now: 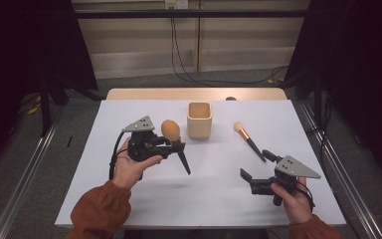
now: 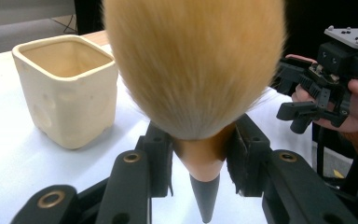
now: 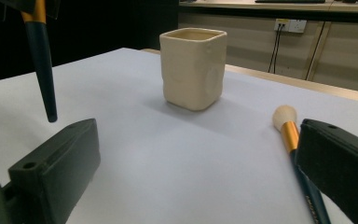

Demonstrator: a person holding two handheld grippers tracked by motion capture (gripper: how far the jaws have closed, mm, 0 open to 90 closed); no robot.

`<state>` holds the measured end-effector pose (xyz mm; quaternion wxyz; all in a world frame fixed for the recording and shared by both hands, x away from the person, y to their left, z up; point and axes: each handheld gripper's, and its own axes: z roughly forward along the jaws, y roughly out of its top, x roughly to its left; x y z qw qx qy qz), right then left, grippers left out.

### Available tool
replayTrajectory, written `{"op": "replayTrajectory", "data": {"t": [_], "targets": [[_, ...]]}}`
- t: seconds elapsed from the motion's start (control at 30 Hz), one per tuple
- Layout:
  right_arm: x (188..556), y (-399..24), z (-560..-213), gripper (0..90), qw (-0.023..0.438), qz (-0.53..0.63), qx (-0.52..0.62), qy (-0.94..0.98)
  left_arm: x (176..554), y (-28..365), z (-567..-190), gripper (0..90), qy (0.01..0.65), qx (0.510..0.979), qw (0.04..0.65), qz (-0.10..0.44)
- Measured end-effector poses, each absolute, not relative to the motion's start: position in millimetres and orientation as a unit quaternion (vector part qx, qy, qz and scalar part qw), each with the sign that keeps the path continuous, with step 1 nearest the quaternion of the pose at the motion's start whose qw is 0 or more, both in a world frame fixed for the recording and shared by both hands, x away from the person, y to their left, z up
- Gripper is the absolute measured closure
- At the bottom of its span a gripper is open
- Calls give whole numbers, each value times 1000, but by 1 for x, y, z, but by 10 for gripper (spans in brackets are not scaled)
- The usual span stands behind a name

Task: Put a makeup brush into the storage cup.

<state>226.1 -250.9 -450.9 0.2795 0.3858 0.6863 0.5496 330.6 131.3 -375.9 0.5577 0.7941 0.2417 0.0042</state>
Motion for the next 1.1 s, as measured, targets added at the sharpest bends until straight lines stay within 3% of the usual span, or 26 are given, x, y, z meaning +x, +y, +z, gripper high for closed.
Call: {"op": "replayTrajectory", "data": {"t": [0.57,1.1], "targets": [[206,-279,-456,12,276,549,421,668,350,126,-362,640,246,807,538,5],[205,-283,-456,0,281,550,421,664,363,130,-333,641,247,788,563,35]]}}
